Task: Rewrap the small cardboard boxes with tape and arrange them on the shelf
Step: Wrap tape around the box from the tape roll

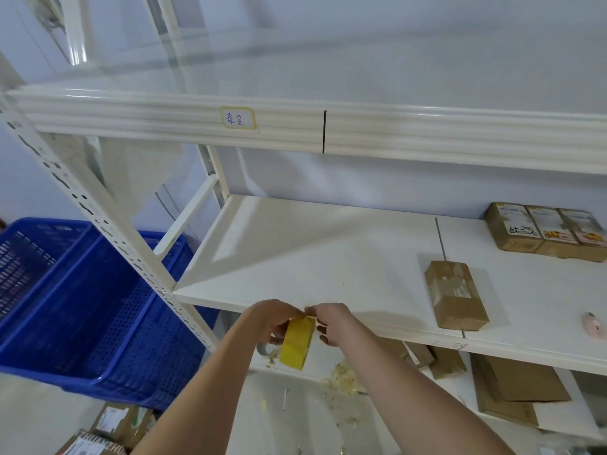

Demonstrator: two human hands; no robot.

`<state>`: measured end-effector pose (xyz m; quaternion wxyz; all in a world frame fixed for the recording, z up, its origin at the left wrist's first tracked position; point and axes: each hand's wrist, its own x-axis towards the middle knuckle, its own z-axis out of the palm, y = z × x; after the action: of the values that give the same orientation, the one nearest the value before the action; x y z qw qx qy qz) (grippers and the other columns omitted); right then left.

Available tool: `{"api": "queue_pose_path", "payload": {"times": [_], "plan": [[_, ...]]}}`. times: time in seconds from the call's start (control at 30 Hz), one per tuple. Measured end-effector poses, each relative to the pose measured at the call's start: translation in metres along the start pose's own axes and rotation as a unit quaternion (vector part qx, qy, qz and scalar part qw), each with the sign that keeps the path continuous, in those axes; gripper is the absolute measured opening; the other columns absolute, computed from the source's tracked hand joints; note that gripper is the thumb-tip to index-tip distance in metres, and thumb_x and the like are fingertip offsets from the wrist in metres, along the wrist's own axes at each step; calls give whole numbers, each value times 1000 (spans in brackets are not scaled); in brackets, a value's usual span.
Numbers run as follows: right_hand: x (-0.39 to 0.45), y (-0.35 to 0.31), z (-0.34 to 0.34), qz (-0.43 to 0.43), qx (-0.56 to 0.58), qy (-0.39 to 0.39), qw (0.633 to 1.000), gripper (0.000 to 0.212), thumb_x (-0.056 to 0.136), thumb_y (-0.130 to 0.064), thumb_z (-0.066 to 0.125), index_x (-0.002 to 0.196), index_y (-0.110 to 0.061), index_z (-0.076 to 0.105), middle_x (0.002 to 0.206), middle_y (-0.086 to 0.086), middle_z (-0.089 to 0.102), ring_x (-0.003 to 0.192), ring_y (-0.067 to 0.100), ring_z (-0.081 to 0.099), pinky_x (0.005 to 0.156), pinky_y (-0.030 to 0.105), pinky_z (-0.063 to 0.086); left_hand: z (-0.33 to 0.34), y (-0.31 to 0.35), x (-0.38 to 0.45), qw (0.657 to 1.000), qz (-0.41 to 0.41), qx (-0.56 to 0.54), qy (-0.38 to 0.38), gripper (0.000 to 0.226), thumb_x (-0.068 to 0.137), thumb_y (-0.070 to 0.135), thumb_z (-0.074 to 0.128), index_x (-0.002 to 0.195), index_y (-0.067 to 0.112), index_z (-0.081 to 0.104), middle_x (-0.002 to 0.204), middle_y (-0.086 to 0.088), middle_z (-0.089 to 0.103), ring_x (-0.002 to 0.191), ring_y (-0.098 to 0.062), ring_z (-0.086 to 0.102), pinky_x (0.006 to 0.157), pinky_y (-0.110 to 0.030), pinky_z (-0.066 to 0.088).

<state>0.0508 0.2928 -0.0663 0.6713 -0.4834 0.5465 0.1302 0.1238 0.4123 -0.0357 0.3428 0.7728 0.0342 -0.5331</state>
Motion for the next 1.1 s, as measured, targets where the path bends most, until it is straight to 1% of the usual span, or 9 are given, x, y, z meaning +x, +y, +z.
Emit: {"api": "queue_pose_path", "payload": {"times": [0.17, 0.27, 0.43, 0.5, 0.6, 0.73, 0.83, 1.0, 1.1], "plan": [[-12, -19, -27, -94, 40, -8, 995, 30, 74, -10, 89, 97, 2, 74, 101, 16, 75, 78, 23, 67, 71, 33, 61, 8, 14, -11, 998, 60, -33, 11, 32, 95, 30, 65, 122, 13, 59, 115, -11, 66, 101, -28, 67, 97, -45, 55], [-19, -25, -51, -119, 38, -7, 992, 25, 75, -8, 87, 94, 2, 75, 89, 13, 74, 75, 21, 66, 64, 28, 58, 18, 27, -17, 990, 131, -20, 48, 50, 95, 23, 66, 142, 14, 52, 136, -8, 58, 121, -26, 59, 106, -42, 48], [-35, -29, -90, -116, 25, 10, 993, 5, 79, -1, 81, 79, -2, 77, 72, 8, 70, 65, 17, 60, 59, 26, 54, 48, 49, -14, 961, 196, 175, 89, 34, 89, 54, 62, 111, 31, 74, 112, 2, 72, 99, -20, 68, 92, -36, 54], [-41, -32, -112, -114, 2, 16, 993, 4, 81, -3, 79, 81, -1, 76, 71, 7, 71, 61, 16, 58, 59, 27, 52, 65, 62, -20, 954, 205, 204, 85, 33, 87, 57, 65, 107, 33, 75, 106, 3, 73, 92, -16, 68, 84, -31, 55], [-45, -37, -147, -119, -36, 28, 992, 10, 88, -11, 75, 91, -2, 78, 83, 7, 77, 71, 18, 64, 65, 31, 56, 91, 83, -22, 943, 218, 241, 69, 30, 87, 53, 69, 107, 32, 77, 107, 1, 72, 94, -18, 68, 90, -34, 57], [-44, -48, -187, -144, -88, 80, 982, 15, 94, -16, 69, 94, -4, 77, 91, 9, 76, 76, 19, 67, 64, 31, 58, 129, 110, -22, 935, 236, 258, 59, 24, 89, 47, 70, 107, 31, 77, 105, 1, 68, 91, -20, 64, 80, -30, 53], [-46, -55, -213, -154, -70, 67, 983, 23, 101, -16, 59, 85, -4, 70, 79, 10, 71, 66, 18, 66, 64, 29, 60, 152, 126, -18, 934, 245, 254, 62, 25, 90, 47, 68, 110, 33, 75, 108, 1, 67, 91, -19, 63, 76, -27, 51], [-47, -67, -246, -223, -81, 116, 964, 18, 93, -15, 71, 84, 1, 70, 76, 15, 75, 66, 24, 75, 65, 33, 64, 179, 148, -8, 941, 236, 226, 84, 34, 83, 52, 74, 110, 32, 75, 109, 1, 71, 92, -19, 66, 86, -34, 57], [-45, -70, -262, -251, -62, 155, 953, 15, 90, -11, 74, 87, 4, 72, 75, 17, 75, 66, 25, 75, 63, 33, 64, 191, 161, -5, 944, 223, 222, 100, 43, 78, 55, 78, 112, 29, 74, 103, 3, 68, 88, -17, 63, 81, -32, 53]]}}
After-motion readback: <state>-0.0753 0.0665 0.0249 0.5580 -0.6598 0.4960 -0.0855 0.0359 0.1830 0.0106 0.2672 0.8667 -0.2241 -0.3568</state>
